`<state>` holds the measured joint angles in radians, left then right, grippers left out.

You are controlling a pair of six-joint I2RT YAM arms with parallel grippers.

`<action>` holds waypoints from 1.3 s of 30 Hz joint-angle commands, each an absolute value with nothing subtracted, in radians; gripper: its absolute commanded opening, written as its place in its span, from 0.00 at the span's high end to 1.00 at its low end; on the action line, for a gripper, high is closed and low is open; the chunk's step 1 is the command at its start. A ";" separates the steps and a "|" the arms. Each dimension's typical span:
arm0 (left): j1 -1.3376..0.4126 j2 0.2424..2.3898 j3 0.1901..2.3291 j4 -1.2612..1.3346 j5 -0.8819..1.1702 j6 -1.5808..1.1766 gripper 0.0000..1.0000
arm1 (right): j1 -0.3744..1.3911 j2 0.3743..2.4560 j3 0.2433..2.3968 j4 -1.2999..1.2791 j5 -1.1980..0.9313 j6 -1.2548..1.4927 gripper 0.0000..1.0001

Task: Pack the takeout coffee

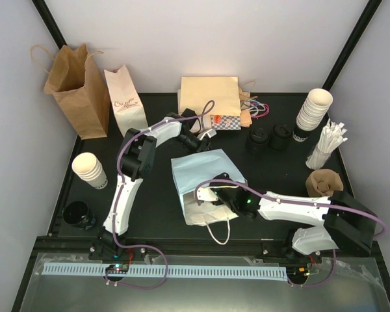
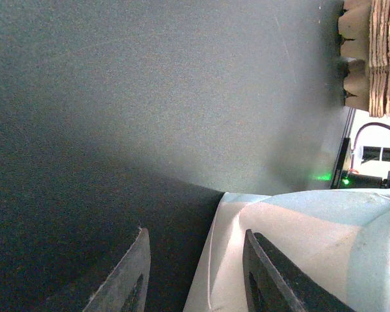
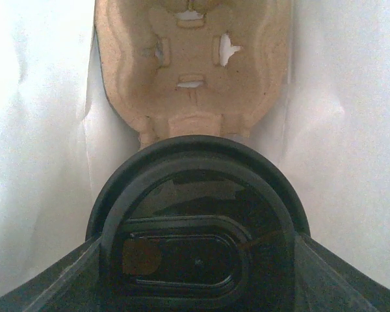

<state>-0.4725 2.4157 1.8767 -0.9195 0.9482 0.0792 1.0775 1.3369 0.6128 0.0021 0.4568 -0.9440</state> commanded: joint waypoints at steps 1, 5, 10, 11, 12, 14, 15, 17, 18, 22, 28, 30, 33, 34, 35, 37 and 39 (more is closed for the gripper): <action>-0.565 2.423 1.878 -1.075 1.042 0.111 0.58 | 1.040 1.388 0.599 -0.224 0.498 -0.950 0.67; -0.566 2.423 1.887 -1.077 1.042 0.106 0.58 | 1.052 1.373 0.609 -0.323 0.489 -0.905 0.67; -0.565 2.426 1.893 -1.077 1.043 0.100 0.58 | 1.061 1.376 0.605 -0.357 0.467 -0.887 0.68; -0.566 2.427 1.893 -1.078 1.044 0.100 0.58 | 1.060 1.382 0.608 -0.359 0.468 -0.882 0.68; -0.566 2.426 1.892 -1.080 1.044 0.101 0.58 | 1.061 1.385 0.612 -0.358 0.469 -0.876 0.68; -0.565 2.423 1.887 -1.083 1.043 0.104 0.58 | 1.061 1.388 0.630 -0.364 0.468 -0.860 0.68; -0.566 2.420 1.885 -1.083 1.043 0.104 0.57 | 1.061 1.386 0.642 -0.372 0.461 -0.852 0.68; -0.566 2.415 1.880 -1.083 1.043 0.103 0.57 | 1.061 1.378 0.669 -0.396 0.444 -0.834 0.68; -0.565 2.412 1.877 -1.082 1.043 0.102 0.57 | 1.062 1.373 0.682 -0.412 0.434 -0.825 0.68; -0.566 2.395 1.861 -1.070 1.054 0.086 0.57 | 1.063 1.365 0.731 -0.496 0.415 -0.806 0.67; -0.567 2.362 1.793 -1.051 1.077 0.080 0.56 | 1.073 1.337 0.778 -0.595 0.358 -0.751 0.67; -0.567 2.348 1.776 -1.048 1.068 0.079 0.52 | 1.078 1.328 0.802 -0.649 0.307 -0.722 0.66; -0.565 2.320 1.766 -1.044 1.042 0.063 0.35 | 1.078 1.342 0.864 -0.753 0.201 -0.683 0.55; -0.562 2.309 1.766 -1.035 1.031 0.050 0.30 | 1.078 1.354 0.879 -0.784 0.172 -0.675 0.54; -0.557 2.297 1.767 -1.024 1.020 0.038 0.26 | 1.078 1.367 0.893 -0.807 0.155 -0.671 0.54; -0.548 2.272 1.782 -1.018 1.008 0.030 0.18 | 1.079 1.387 0.906 -0.831 0.144 -0.657 0.54; -0.527 2.258 1.817 -1.036 0.986 0.028 0.11 | 1.078 1.385 0.906 -0.829 0.143 -0.661 0.54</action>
